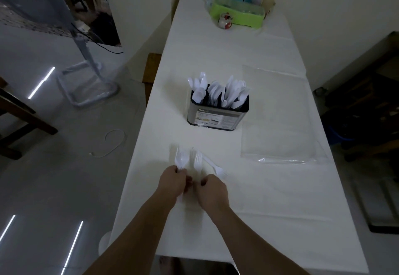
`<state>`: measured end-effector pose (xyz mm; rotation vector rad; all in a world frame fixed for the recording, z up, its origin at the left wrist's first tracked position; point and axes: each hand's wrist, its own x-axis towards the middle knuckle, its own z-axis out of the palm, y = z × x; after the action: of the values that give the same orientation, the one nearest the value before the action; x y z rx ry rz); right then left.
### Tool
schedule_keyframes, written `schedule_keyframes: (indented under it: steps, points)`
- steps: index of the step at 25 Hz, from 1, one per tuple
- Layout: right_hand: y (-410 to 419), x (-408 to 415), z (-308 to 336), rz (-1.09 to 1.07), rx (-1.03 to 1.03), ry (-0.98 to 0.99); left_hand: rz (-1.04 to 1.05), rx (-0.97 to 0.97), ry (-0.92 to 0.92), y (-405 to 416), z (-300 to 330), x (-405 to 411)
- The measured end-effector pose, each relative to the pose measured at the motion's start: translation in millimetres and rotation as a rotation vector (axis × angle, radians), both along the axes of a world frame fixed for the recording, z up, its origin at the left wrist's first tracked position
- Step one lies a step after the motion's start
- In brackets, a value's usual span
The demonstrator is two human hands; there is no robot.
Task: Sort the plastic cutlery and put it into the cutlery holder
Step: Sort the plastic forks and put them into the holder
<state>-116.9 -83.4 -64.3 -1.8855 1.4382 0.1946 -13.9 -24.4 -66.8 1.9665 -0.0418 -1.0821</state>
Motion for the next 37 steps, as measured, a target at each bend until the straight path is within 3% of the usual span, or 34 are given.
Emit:
schedule_keyframes:
  steps: [5, 10, 16, 20, 22, 26, 32, 37]
  points:
    - [-2, 9, 8, 0.115, 0.004, -0.074, -0.084, 0.005, -0.048, -8, -5, -3]
    - [-14, 5, 13, 0.331, 0.011, -0.162, 0.0, -0.029, -0.064, -5, -18, 4]
    - [-53, -2, 2, 0.215, -0.339, 0.102, 0.245, -0.156, 0.254, -5, -10, 0]
    - [-61, -6, -5, 0.308, -0.375, 0.214, 0.214, -0.2, 0.234, -5, 0, 1]
    - [-62, -7, 0, 0.263, -0.338, 0.152, 0.189, -0.219, 0.194, -5, 3, 2]
    - [-63, -22, 12, 0.114, -0.146, -0.149, 0.175, -0.262, 0.204, -13, 10, 2]
    - [-71, -41, 38, -0.071, -0.066, -0.525, 0.124, -0.367, 0.339, -26, 23, -8]
    - [-87, -58, 57, -0.131, -0.053, -0.501, 0.136, -0.37, 0.293, -36, 43, -13]
